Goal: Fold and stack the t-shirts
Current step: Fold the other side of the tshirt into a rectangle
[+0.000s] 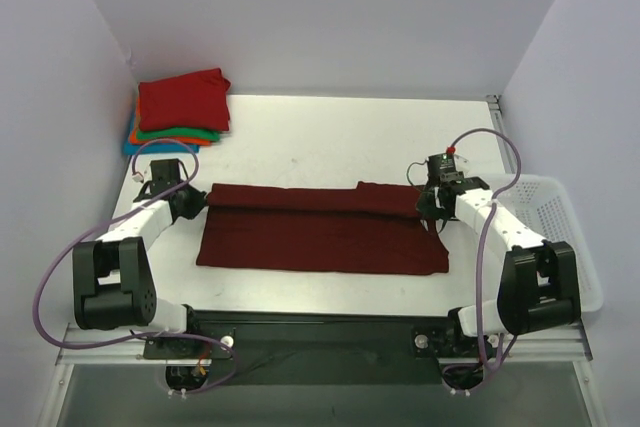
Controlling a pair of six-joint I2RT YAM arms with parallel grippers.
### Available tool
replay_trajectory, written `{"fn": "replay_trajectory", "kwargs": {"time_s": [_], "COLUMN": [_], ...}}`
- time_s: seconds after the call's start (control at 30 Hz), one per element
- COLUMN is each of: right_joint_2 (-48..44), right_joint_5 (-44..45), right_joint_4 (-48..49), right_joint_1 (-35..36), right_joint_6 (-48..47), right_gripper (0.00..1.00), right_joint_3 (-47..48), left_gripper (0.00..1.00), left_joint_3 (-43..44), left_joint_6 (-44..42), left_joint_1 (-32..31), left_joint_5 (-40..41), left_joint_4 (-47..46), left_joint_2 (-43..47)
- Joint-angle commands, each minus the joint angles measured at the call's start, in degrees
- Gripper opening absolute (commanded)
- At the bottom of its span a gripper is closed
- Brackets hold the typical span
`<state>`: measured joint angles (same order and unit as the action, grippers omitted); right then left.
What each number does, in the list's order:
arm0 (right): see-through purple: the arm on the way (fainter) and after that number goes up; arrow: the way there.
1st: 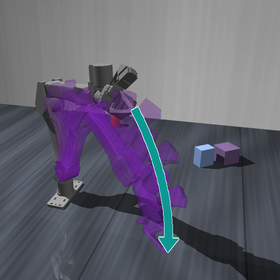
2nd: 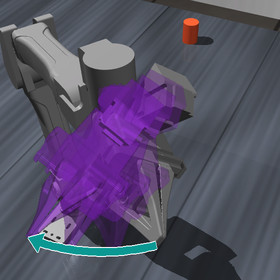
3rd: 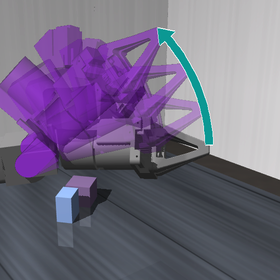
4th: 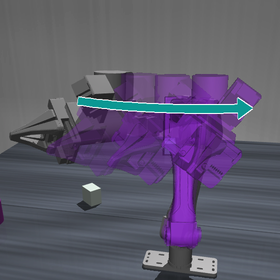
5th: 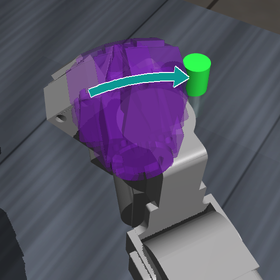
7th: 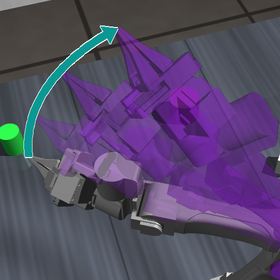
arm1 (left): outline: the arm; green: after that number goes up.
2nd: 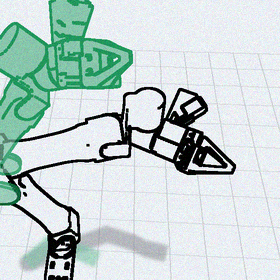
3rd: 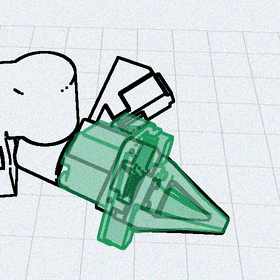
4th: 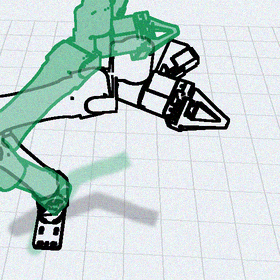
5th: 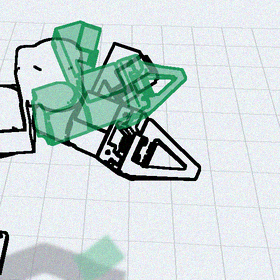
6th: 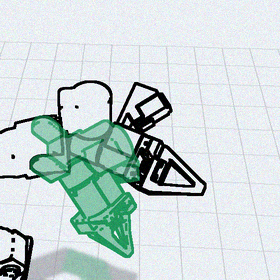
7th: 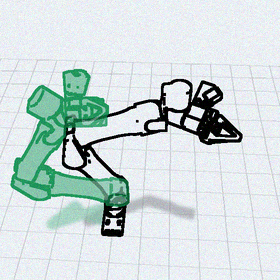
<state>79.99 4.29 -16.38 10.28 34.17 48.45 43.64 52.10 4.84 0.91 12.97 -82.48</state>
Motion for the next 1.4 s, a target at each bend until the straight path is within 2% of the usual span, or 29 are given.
{"fn": "replay_trajectory", "kwargs": {"time_s": [0.0,0.23,0.37,0.6,0.73,0.77,0.87,0.9,0.97,1.17,1.23,1.37], "right_joint_2": [-1.15,-0.27,-0.88,-2.37,-3.17,-3.95,-6.76,-7.47,-9.05,-3.37,-1.16,6.12], "right_joint_5": [0.54,0.1,-0.07,-0.95,-1.39,-1.74,-2.45,-2.54,-2.62,0.36,0.45,-2.88], "right_joint_4": [1.7,3.29,4.08,5.31,5.31,5.31,4.35,3.73,2.15,-1.63,-1.72,-0.94], "right_joint_1": [0.18,0.18,0.18,0.09,-0.35,-0.44,-0.53,-0.44,0.35,0.62,-0.08,-3.77], "right_joint_6": [1.33,2.04,2.12,2.04,1.95,1.86,1.86,1.77,0.55,-1.21,-1.48,-1.48], "right_gripper": [0.0,0.01,0.08,0.11,0.22,0.25,0.3,0.3,0.32,0.33,0.33,0.33], "right_joint_3": [-1.51,-3.71,-5.11,-7.31,-8.37,-8.45,-8.28,-7.76,-5.22,4.1,7.09,11.31], "left_gripper": [0.0,0.0,0.0,0.0,0.01,0.09,0.23,0.36,0.46,0.53,0.56,0.61], "left_joint_3": [-0.92,-3.64,-4.35,-6.54,-8.39,-8.39,-8.04,-7.95,-7.6,-2.86,-0.68,5.57], "left_joint_6": [0.2,0.46,0.46,0.99,1.08,0.99,0.9,0.82,0.2,-3.4,-5.33,-9.37], "left_joint_1": [0.61,0.61,0.61,0.61,0.61,0.61,0.61,0.69,0.61,-1.32,-4.39,-14.93], "left_joint_5": [-0.55,-0.38,-0.29,-0.29,-0.82,-0.82,-0.73,-0.56,0.14,2.0,1.38,1.47], "left_joint_4": [-3.74,-4.62,-4.45,-4.71,-6.55,-6.47,-5.33,-5.24,-4.97,-2.6,-4.27,-6.9], "left_joint_2": [1.97,2.76,3.37,4.43,5.75,6.1,7.41,8.03,10.22,14.0,14.1,8.84]}}
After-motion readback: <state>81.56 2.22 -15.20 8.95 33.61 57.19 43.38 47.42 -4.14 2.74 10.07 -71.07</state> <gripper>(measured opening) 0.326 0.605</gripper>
